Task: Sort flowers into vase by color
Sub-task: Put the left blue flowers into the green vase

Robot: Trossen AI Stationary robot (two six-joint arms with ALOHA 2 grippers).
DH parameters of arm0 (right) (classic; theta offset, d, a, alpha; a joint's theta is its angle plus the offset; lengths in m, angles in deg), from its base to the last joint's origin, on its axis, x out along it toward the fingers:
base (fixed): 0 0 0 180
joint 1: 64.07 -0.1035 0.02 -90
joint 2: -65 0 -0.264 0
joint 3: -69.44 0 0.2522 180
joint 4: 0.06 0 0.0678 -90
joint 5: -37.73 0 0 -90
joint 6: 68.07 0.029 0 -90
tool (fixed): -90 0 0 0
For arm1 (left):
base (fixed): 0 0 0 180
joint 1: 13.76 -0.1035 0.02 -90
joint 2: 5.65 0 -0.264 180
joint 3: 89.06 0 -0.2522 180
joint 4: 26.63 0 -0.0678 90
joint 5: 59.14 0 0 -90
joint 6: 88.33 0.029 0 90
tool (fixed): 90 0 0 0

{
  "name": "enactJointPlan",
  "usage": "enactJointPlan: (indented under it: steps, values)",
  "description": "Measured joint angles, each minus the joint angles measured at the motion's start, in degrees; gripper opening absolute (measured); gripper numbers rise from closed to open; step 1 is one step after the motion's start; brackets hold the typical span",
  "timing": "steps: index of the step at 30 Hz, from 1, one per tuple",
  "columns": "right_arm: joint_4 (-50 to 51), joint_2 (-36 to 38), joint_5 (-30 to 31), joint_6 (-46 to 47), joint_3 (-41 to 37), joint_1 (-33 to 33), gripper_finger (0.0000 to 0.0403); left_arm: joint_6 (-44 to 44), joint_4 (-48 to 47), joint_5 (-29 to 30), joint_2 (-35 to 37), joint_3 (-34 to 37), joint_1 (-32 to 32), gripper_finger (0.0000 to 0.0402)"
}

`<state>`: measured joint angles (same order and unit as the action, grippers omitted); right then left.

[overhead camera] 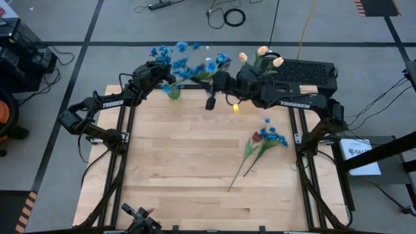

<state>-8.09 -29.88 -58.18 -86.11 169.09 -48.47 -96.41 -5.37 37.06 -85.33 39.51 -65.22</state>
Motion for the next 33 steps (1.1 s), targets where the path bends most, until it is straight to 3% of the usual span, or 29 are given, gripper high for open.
enactJointPlan:
  steps: [9,20,25,33]
  values:
    - [-1.16,-1.97,-0.08,0.22,-0.02,-0.97,0.0018,2.43,-1.63,1.53,0.00,0.00,0.00,0.0042]
    - [-9.32,-8.00,0.15,-4.93,0.05,-1.64,0.0018,2.27,-1.86,3.22,0.00,0.00,0.00,0.0042]
    - [-13.69,-11.20,4.55,-8.61,0.00,-1.62,0.0018,-1.25,-2.17,3.50,0.00,0.00,0.00,0.0042]
    - [-15.36,-13.96,4.85,-9.66,0.00,-1.33,0.0018,-2.40,-3.50,3.35,-0.02,0.00,0.30,0.0063]
